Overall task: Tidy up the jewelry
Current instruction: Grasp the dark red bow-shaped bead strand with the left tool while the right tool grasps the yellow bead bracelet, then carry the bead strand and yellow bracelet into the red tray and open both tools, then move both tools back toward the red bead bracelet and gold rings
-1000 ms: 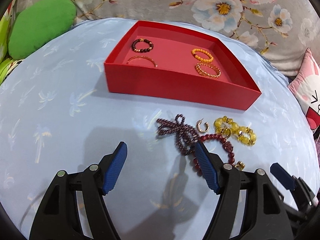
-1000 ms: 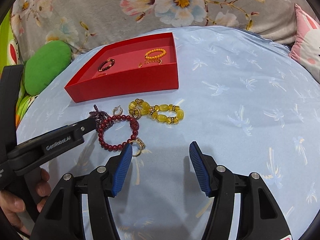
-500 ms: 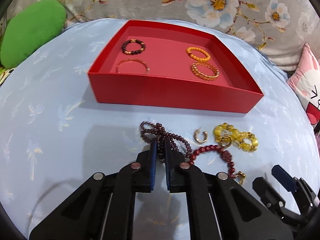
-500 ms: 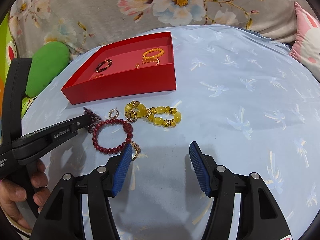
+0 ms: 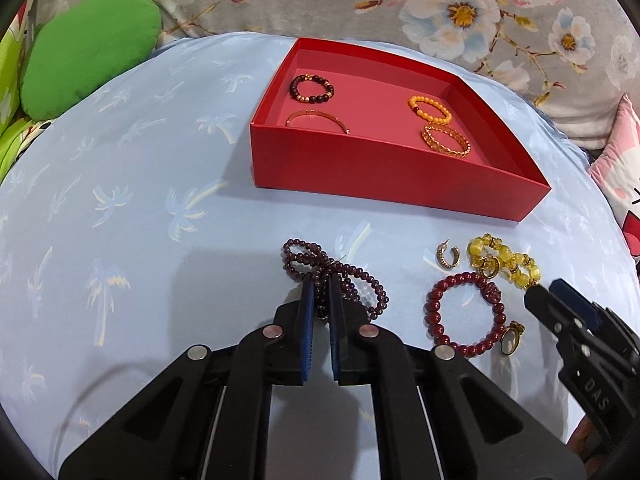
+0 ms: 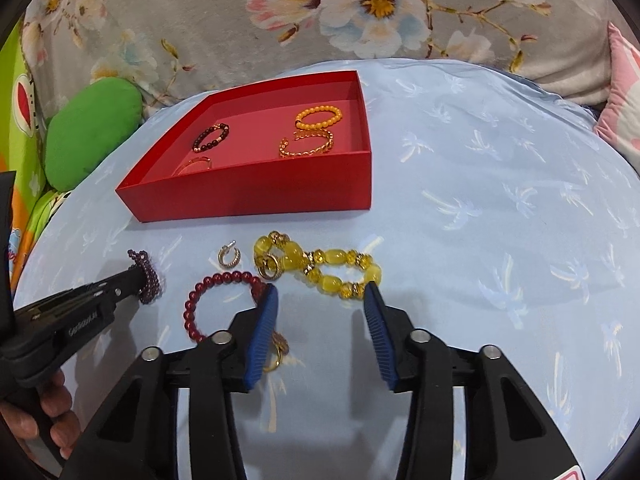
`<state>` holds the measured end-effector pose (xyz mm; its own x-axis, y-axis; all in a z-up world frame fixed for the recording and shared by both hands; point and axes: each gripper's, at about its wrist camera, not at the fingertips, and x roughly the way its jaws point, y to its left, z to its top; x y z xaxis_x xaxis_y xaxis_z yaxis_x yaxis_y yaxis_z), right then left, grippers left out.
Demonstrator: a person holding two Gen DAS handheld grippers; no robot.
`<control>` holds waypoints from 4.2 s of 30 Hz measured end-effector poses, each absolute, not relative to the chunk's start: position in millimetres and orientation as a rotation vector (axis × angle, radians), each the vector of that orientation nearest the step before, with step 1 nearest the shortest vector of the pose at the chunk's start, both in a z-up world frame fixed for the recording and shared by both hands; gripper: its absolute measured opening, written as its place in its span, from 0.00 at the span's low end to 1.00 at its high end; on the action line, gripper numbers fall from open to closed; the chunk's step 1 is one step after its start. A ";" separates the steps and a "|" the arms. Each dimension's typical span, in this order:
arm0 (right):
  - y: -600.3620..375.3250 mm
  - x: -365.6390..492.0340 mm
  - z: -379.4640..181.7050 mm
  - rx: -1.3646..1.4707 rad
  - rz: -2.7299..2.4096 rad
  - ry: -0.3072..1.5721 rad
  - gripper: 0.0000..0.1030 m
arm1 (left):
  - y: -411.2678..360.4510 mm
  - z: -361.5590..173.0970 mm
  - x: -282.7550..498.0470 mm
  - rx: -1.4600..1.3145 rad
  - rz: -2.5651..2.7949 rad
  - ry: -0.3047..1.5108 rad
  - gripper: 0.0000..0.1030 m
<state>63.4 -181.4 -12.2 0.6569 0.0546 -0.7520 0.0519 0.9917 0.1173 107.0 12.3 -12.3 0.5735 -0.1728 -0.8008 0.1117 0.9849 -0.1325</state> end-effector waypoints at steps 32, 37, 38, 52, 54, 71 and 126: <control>-174.2 67.0 -5.6 0.120 0.028 0.862 0.09 | 10.8 -10.5 102.4 -0.061 -0.193 0.957 0.07; -174.7 57.6 14.0 0.134 0.035 0.816 0.09 | 10.3 -6.6 96.8 -0.065 -0.202 0.956 0.07; -174.3 55.3 19.3 0.134 0.037 0.803 0.09 | 9.7 -5.5 94.9 -0.063 -0.203 0.953 0.07; -175.4 51.3 70.0 0.125 0.044 0.692 0.08 | 9.5 19.0 86.2 -0.044 -0.248 0.925 0.07; -173.0 55.3 76.2 0.120 0.052 0.680 0.08 | 9.3 25.6 87.1 -0.035 -0.255 0.909 0.06; -156.8 144.0 107.3 0.216 0.174 0.663 0.09 | -17.0 99.6 167.8 -0.036 -0.348 0.764 0.06; -164.5 58.2 27.5 0.104 0.042 0.776 0.38 | -8.8 31.9 113.0 0.042 -0.216 0.823 0.48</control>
<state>58.2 -164.5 27.5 0.7131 0.0764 -0.6969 -0.0001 0.9941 0.1089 113.0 -8.8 31.9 0.6591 -0.1744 -0.7315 0.2069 0.9773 -0.0466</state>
